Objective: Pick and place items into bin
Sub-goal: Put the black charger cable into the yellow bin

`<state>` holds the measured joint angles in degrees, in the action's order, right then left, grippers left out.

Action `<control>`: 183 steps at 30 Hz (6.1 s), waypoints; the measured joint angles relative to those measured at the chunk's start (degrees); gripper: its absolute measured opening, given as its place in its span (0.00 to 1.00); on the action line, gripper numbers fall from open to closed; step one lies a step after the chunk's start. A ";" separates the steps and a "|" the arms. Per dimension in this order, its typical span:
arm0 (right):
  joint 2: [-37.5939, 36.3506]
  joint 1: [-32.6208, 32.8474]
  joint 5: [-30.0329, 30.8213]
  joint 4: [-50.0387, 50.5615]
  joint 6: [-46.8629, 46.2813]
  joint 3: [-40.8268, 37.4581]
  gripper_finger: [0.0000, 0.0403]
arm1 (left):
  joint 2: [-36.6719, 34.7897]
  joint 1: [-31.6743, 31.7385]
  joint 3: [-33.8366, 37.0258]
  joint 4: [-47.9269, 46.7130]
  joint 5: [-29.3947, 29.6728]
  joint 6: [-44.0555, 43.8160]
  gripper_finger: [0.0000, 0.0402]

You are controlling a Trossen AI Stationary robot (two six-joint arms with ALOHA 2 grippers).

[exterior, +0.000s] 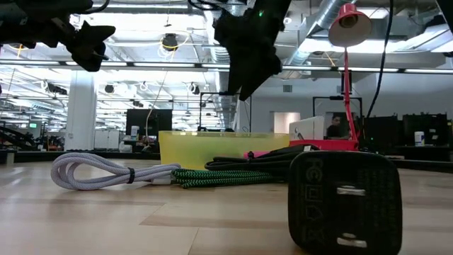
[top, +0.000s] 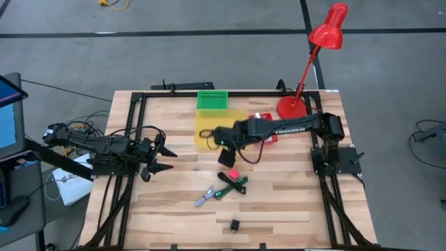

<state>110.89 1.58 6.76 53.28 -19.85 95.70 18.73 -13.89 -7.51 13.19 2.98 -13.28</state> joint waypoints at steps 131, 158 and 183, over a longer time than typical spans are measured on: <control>14.08 9.10 0.54 -6.30 -5.46 -0.61 0.41 | 0.76 0.00 0.00 -0.02 -0.07 -0.02 0.53; 14.08 11.50 3.63 -5.22 -7.14 0.39 0.00 | 0.77 0.00 0.00 0.13 0.02 -6.16 0.53; 13.97 3.65 3.91 16.81 2.54 25.93 0.00 | 0.75 0.00 -0.02 0.33 -0.02 -6.29 0.53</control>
<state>124.86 5.23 10.67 70.10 -17.31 121.63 19.49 -13.89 -7.53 13.52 2.96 -19.57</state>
